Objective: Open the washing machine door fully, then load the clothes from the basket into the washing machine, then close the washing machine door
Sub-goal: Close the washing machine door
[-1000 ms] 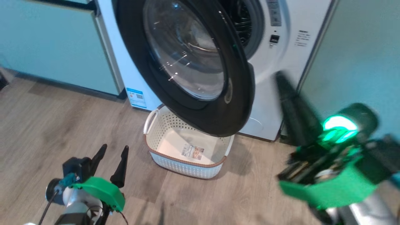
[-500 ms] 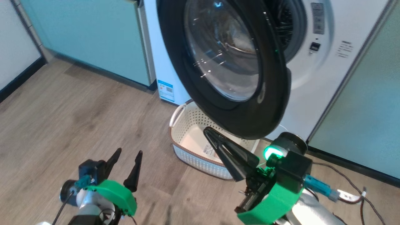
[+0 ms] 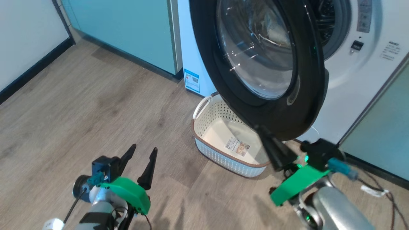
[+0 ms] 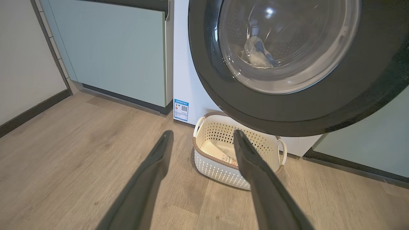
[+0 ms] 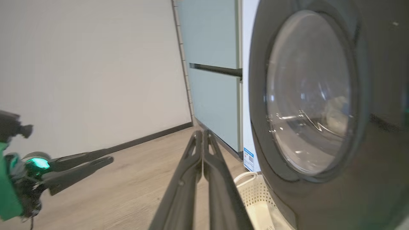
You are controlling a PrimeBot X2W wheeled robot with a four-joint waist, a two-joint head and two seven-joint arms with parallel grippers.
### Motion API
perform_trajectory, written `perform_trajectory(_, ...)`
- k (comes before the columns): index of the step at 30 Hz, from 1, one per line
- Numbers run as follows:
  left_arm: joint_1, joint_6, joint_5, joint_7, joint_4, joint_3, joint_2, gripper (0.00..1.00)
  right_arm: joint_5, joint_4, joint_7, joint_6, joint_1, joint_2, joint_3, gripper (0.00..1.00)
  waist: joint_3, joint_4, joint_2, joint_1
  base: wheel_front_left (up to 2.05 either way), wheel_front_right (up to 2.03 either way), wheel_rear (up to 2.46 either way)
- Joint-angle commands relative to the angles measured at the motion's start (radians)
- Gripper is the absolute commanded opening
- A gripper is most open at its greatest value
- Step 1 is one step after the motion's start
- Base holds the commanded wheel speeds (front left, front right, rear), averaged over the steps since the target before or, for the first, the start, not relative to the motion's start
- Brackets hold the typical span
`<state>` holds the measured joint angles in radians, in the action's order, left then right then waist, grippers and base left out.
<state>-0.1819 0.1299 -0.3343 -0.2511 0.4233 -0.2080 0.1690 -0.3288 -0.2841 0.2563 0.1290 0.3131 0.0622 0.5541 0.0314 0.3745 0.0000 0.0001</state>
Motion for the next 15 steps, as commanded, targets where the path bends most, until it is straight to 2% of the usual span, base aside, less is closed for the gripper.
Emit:
perform_trajectory(1, -0.054, 0.001, -0.002, -0.011, -0.031, 0.027, 0.008, 1.00, -0.013, 0.013, 0.006, 0.002, 0.046, -0.012, -0.014, 0.00, 0.014, 0.005, 0.0000, -0.0001, 0.00, 0.00, 0.00)
perform_trajectory(15, -0.092, 0.001, 0.010, -0.011, -0.043, 0.029, -0.027, 1.00, -0.052, -0.183, 0.006, 0.002, 0.227, -0.012, -0.154, 0.00, 0.100, 0.011, 0.0000, -0.0001, 0.00, 0.00, 0.00)
